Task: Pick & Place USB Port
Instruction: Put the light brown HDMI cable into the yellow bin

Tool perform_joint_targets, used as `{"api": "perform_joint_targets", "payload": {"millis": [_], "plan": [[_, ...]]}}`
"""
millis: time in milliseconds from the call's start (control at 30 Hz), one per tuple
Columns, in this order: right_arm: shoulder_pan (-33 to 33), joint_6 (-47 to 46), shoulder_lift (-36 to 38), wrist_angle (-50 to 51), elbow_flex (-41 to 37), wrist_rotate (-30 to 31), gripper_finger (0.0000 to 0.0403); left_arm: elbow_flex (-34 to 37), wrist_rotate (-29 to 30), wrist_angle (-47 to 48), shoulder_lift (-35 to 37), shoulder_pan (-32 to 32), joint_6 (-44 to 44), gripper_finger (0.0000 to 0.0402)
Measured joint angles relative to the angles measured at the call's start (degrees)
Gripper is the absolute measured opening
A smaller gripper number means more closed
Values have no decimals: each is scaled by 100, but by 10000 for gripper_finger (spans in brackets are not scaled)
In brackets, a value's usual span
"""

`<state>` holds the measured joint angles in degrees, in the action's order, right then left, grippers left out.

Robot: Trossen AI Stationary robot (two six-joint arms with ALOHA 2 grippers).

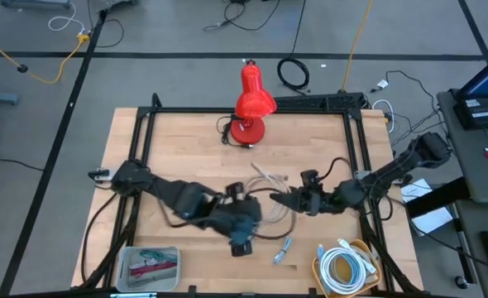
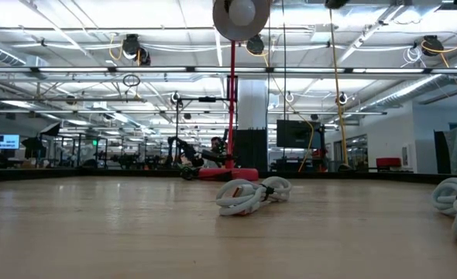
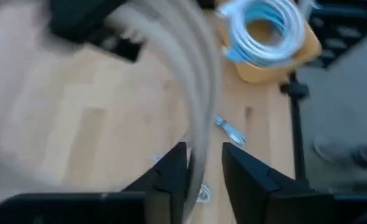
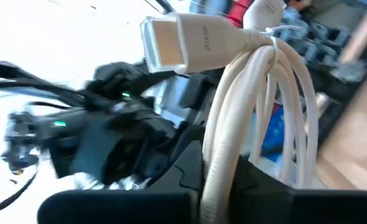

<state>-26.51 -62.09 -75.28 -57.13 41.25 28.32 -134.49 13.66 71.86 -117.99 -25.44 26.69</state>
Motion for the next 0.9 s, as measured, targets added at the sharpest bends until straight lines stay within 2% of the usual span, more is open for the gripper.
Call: {"api": "perform_joint_targets", "payload": {"millis": [100, 200, 267, 333, 400, 533, 667, 800, 900], "plan": [[-69, 196, 66, -372, 0, -5, 8, -8, 920, 303, 251, -319, 729, 116], [-241, 279, 177, -742, 0, -46, 7, 8, 2195, 826, 510, -758, 1600, 117], [-414, 205, 256, -905, 4, -313, 7, 2, 3054, 1008, 664, -1015, 2186, 112], [-690, -17, 339, -807, 4, -754, 7, -5, 3559, 1413, 787, -1149, 2600, 105], [-1102, -257, 459, -564, 4, -1021, 7, -5, 3710, 1691, 854, -1253, 2878, 95], [-2123, -921, 848, 907, 8, -748, 7, 3, 3696, 1811, 854, -1385, 2991, 79], [-3224, -1953, 1120, 2771, 2, -64, 7, 1, 3694, 1822, 846, -1420, 3004, 63], [-4221, -3076, 1142, 3938, 3, 766, 7, 14, 3587, 1817, 835, -1417, 2979, 49], [-4706, -3880, 1142, 4602, 2, 1322, 7, 14, 3533, 1818, 835, -1411, 2870, 38]]}}
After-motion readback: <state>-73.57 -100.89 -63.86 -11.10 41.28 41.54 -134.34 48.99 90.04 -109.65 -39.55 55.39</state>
